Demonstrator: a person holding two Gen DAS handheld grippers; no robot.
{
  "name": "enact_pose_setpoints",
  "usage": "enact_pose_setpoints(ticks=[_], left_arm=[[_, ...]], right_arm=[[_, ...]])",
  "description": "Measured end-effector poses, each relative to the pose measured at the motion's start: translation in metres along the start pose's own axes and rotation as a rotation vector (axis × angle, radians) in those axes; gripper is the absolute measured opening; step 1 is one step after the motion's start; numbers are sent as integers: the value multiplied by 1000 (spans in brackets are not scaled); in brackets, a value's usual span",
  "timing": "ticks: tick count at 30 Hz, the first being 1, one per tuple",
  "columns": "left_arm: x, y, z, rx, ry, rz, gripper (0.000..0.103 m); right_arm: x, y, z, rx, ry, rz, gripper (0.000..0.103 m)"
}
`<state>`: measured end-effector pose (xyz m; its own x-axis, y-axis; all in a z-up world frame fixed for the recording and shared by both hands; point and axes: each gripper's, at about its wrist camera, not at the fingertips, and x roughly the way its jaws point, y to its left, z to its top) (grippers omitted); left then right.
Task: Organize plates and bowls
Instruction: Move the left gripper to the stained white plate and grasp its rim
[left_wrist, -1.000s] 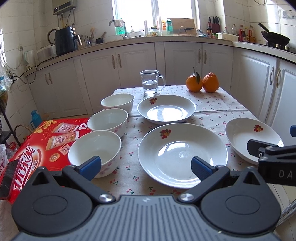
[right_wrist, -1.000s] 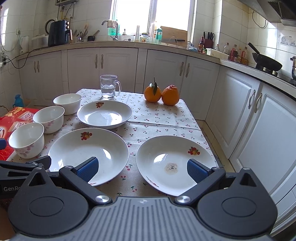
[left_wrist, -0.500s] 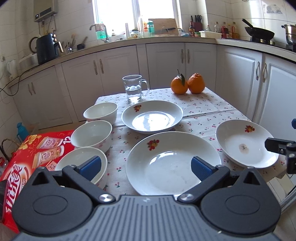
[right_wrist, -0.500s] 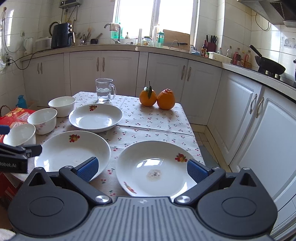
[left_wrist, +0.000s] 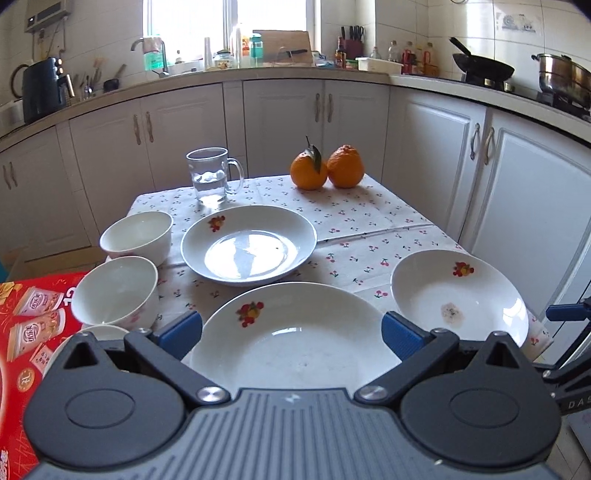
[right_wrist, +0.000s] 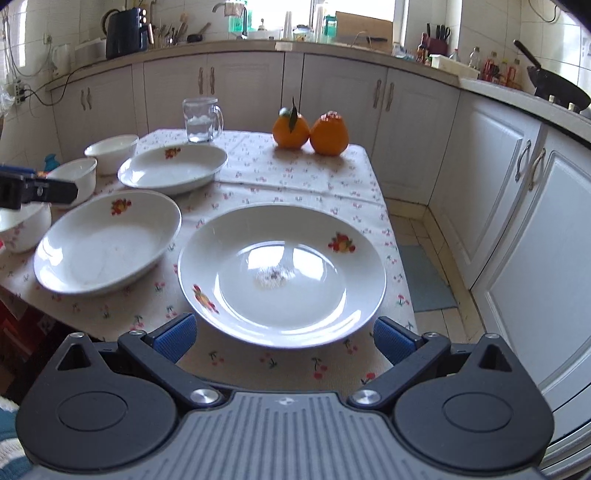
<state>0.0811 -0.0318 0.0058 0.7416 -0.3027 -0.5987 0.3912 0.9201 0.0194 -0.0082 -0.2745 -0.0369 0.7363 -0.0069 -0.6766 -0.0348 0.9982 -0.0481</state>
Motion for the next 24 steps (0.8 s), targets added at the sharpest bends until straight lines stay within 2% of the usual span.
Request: enact_pose_setpoints(ticks=[12, 24], left_arm=[[36, -27, 32, 131, 60, -60, 102], [93, -77, 56, 304, 149, -251, 102]], right_arm=[[40, -18, -9, -18, 70, 56, 103], [53, -34, -11, -40, 39, 153, 103]])
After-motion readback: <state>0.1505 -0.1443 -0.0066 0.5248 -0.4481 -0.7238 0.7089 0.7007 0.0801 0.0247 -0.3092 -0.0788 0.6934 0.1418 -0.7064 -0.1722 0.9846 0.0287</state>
